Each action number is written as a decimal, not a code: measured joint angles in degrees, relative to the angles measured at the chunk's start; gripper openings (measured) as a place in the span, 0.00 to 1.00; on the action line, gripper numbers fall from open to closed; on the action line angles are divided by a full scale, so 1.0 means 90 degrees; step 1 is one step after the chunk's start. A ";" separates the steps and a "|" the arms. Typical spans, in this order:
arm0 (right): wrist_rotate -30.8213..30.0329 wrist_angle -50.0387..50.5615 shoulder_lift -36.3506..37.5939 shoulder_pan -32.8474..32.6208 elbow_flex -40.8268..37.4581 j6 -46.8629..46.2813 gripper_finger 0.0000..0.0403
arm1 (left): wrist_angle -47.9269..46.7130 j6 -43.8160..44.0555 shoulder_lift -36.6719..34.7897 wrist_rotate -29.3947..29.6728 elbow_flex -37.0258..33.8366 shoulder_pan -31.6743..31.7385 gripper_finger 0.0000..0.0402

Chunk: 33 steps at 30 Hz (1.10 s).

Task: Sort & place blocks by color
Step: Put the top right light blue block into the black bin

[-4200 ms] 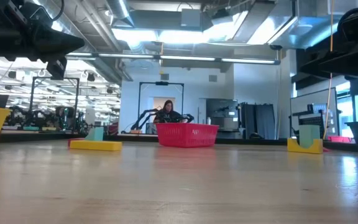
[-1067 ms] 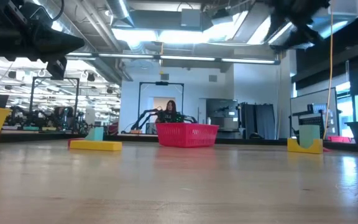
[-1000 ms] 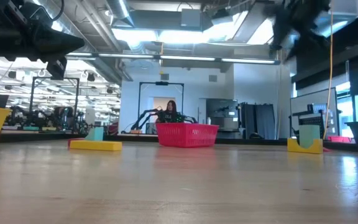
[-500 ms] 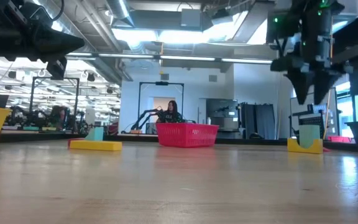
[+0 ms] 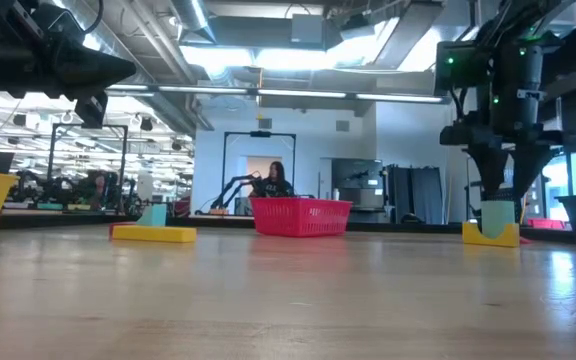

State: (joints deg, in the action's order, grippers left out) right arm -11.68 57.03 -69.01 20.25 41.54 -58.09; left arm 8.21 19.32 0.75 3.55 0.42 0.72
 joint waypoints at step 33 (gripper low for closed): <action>-0.0241 -0.0796 0.0002 0.0000 -0.0306 -0.0354 0.55 | 0.0000 0.0001 0.0000 0.0002 0.0001 0.0001 0.00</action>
State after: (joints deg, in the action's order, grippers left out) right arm -13.85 49.87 -68.99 20.25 38.79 -61.28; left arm 8.21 19.33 0.75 3.57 0.43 0.73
